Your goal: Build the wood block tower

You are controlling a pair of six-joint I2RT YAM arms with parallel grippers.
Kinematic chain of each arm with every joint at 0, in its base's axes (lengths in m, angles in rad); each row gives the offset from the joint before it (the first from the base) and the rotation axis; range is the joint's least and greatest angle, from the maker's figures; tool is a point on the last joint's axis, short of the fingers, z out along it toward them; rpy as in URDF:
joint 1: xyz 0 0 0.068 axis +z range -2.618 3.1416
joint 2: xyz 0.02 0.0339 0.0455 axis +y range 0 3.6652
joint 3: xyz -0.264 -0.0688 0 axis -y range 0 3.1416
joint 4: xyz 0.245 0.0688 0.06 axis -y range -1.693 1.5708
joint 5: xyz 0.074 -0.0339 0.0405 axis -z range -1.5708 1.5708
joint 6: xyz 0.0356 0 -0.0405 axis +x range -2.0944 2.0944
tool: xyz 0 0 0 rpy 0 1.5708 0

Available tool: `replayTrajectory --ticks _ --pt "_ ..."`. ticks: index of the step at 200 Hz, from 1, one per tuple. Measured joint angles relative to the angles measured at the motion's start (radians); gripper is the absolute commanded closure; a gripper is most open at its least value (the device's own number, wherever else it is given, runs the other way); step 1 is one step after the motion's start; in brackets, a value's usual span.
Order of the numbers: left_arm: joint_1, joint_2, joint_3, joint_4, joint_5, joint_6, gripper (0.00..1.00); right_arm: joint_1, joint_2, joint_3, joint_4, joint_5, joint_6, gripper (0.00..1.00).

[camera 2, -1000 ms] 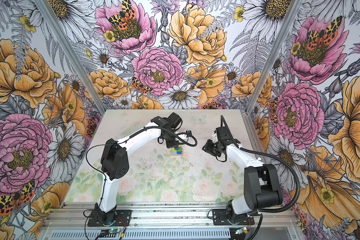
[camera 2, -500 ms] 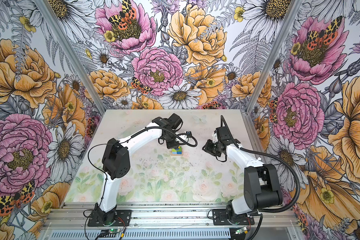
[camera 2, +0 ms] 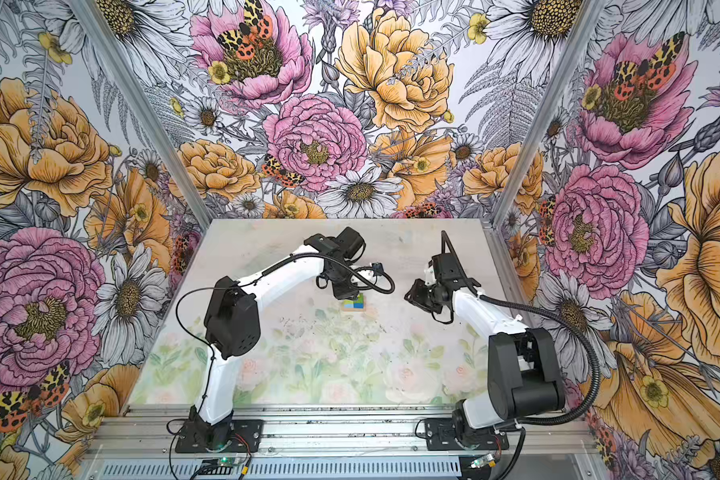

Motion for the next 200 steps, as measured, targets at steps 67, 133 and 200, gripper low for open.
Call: replayTrajectory --ticks 67,133,200 --pt "0.000 -0.002 0.002 0.000 0.000 0.000 0.42 0.000 0.000 0.000 0.000 0.000 0.000 0.66" --pt "0.000 -0.091 0.012 -0.008 -0.004 -0.020 0.43 0.000 0.000 0.000 0.000 0.000 0.001 0.66" --pt "0.000 -0.367 -0.005 0.100 -0.067 -0.116 0.45 0.000 0.000 0.014 -0.002 0.000 0.004 0.57"
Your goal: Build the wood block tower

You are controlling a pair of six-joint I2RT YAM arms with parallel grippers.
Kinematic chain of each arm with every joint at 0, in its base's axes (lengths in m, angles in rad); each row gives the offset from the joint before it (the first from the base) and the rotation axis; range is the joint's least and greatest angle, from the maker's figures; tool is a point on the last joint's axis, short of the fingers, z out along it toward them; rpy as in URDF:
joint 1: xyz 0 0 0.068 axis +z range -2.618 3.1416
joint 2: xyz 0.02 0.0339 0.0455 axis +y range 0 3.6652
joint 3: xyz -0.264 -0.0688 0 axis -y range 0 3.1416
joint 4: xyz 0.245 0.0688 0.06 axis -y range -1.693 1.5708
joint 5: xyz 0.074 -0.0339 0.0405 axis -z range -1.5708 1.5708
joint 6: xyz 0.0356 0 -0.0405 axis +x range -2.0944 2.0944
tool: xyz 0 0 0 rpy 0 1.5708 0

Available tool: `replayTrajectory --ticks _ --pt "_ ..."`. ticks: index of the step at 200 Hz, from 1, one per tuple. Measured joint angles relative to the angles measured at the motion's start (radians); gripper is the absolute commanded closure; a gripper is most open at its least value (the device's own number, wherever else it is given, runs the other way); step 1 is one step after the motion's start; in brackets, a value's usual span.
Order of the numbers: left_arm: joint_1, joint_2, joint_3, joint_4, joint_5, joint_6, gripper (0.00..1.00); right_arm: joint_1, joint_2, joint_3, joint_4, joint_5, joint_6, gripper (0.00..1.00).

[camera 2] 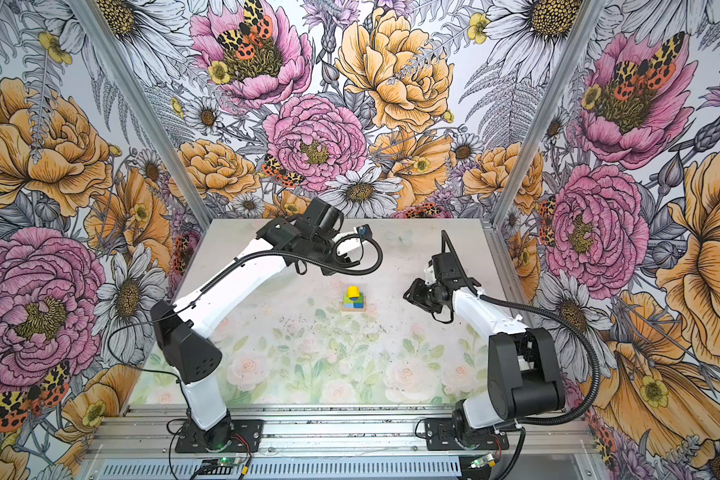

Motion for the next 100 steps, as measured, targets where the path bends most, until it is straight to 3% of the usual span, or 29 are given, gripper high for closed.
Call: replayTrajectory --ticks 41,66,100 --pt "0.029 -0.357 -0.367 0.381 -0.024 -0.142 0.31 0.000 -0.001 0.073 0.000 -0.008 0.000 0.57" --pt "0.104 -0.553 -0.601 0.630 -0.034 -0.332 0.31 0.000 0.000 0.128 0.000 -0.015 -0.002 0.59" --pt "0.201 -0.646 -0.719 0.777 -0.029 -0.633 0.34 0.005 0.047 0.234 -0.008 -0.026 -0.010 0.65"
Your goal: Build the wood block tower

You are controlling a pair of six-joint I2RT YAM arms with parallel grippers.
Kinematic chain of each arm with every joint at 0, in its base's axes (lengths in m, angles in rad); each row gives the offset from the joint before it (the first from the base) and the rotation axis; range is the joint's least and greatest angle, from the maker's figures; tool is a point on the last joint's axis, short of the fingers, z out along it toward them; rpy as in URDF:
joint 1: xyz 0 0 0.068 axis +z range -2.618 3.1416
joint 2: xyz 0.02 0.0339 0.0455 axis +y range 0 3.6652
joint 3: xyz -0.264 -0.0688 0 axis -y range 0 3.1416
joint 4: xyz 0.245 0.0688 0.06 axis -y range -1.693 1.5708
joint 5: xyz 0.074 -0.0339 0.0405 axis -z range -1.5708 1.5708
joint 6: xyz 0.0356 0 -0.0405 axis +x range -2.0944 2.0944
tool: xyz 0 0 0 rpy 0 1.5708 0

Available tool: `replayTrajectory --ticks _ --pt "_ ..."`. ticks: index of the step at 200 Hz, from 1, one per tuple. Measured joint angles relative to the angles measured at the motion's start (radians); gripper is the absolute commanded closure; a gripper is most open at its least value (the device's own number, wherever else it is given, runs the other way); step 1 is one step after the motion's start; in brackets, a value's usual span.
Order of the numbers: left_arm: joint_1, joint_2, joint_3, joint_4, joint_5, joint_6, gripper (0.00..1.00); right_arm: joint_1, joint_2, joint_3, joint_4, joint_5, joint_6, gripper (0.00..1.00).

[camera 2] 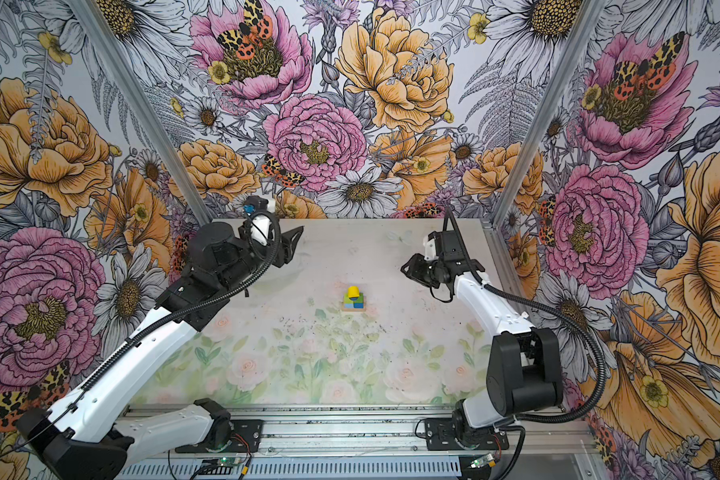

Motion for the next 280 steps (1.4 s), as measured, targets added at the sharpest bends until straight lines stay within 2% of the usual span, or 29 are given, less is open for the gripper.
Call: replayTrajectory --ticks 19,40,53,76,94,120,178,212,280 --pt "0.006 -0.004 -0.058 0.042 0.039 -0.150 0.37 0.014 0.057 0.064 0.000 -0.003 -0.001 0.67" --pt "0.006 0.013 -0.155 0.082 0.106 -0.299 0.48 0.042 0.126 0.130 0.000 -0.005 0.000 0.72" --pt "0.006 0.035 -0.216 0.098 0.152 -0.362 0.53 0.062 0.167 0.168 0.000 -0.007 -0.002 0.74" --pt "-0.016 0.074 -0.296 0.100 0.203 -0.428 0.54 0.099 0.237 0.232 -0.004 -0.011 -0.001 0.76" --pt "-0.051 0.084 -0.323 0.097 0.246 -0.430 0.58 0.126 0.289 0.280 -0.008 -0.012 -0.001 0.78" --pt "-0.090 0.098 -0.335 0.106 0.286 -0.428 0.70 0.159 0.362 0.340 -0.007 -0.016 -0.002 0.81" --pt "-0.146 0.212 -0.446 0.167 0.342 -0.446 0.85 0.203 0.453 0.382 -0.014 -0.022 -0.026 0.87" --pt "-0.177 0.289 -0.471 0.216 0.376 -0.457 0.91 0.216 0.454 0.384 -0.014 -0.022 -0.045 0.92" --pt "-0.182 0.432 -0.457 0.287 0.405 -0.478 1.00 0.243 0.454 0.379 -0.015 -0.018 -0.055 0.97"
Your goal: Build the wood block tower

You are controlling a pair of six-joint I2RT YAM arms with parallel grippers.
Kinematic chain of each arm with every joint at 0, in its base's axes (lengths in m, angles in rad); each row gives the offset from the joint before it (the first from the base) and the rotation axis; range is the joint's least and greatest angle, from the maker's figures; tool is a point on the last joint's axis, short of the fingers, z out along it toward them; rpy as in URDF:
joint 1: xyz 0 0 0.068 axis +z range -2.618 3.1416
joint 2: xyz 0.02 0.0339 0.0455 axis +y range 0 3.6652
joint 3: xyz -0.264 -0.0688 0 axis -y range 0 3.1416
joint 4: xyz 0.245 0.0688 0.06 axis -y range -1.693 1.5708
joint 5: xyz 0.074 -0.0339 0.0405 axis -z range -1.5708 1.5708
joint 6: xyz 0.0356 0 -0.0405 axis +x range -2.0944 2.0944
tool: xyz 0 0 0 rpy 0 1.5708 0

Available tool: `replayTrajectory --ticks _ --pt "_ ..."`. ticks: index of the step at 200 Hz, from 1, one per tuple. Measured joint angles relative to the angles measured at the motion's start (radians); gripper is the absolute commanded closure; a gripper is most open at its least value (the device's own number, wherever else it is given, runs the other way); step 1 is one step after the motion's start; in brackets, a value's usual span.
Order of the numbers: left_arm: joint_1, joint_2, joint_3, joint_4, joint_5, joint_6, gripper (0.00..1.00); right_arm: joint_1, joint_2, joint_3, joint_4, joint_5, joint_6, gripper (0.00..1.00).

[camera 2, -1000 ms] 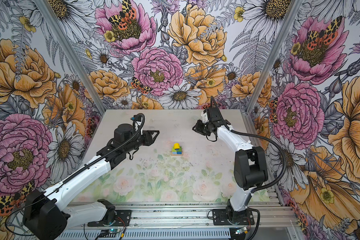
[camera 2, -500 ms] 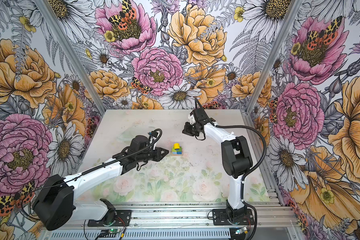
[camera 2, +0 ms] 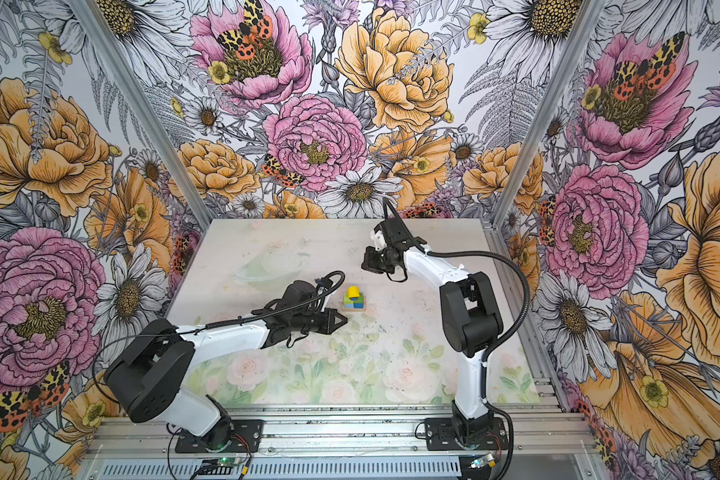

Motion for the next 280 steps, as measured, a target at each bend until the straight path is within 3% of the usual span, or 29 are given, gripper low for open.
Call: replayTrajectory --ticks 131,280 --pt "0.018 0.104 0.116 0.038 -0.013 -0.010 1.00 0.027 0.000 -0.038 -0.003 -0.001 -0.008 1.00" --pt "0.043 0.105 0.133 0.014 -0.049 -0.005 1.00 0.051 0.000 -0.041 -0.003 -0.011 -0.008 1.00"
